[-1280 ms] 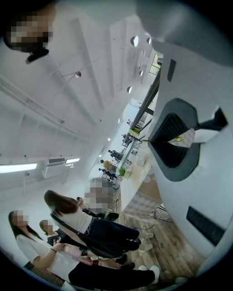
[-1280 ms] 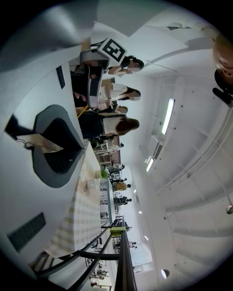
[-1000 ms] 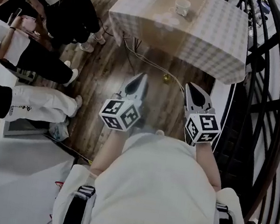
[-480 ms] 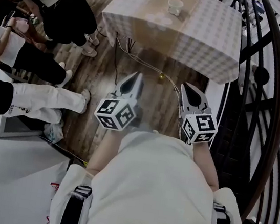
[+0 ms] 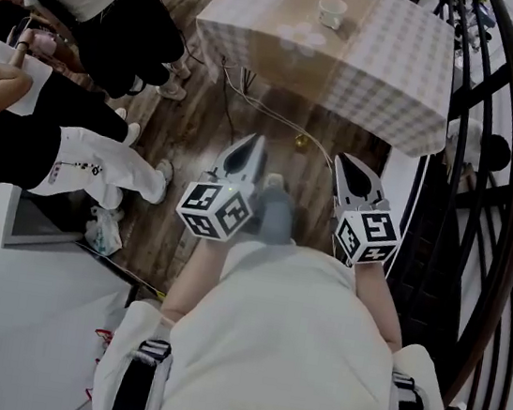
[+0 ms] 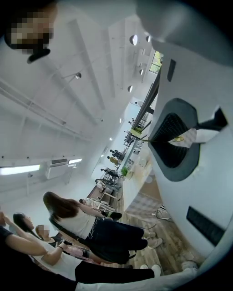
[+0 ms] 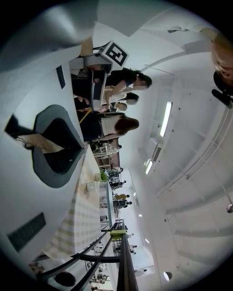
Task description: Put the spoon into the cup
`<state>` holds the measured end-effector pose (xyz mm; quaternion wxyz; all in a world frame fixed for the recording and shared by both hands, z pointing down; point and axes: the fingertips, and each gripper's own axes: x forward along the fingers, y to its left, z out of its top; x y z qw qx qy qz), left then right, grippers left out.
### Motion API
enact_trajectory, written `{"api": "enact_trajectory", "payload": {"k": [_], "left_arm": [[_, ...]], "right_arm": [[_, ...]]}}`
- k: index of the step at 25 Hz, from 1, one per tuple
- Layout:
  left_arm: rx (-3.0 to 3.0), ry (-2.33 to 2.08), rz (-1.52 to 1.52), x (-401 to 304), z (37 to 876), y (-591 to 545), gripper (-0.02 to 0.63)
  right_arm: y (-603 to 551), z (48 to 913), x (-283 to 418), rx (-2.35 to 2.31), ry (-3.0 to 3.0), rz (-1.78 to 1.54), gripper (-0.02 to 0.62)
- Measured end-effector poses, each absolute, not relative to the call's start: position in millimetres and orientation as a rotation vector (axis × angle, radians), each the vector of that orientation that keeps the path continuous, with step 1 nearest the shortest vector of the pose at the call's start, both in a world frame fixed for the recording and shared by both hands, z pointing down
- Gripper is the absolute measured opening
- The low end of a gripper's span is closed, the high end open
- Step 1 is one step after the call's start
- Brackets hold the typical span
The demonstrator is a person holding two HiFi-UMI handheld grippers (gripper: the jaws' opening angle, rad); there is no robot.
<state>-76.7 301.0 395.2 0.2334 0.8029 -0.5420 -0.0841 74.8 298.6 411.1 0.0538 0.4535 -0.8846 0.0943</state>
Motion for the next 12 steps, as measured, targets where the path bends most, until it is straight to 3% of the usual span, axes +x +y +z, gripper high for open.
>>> {"api": "enact_trajectory", "payload": {"k": [12], "left_arm": [[2.214,-1.447,-0.251,-77,396,236,0.003]], "right_arm": [[236,411,75,1.407,-2.661,0.286,0.0]]}}
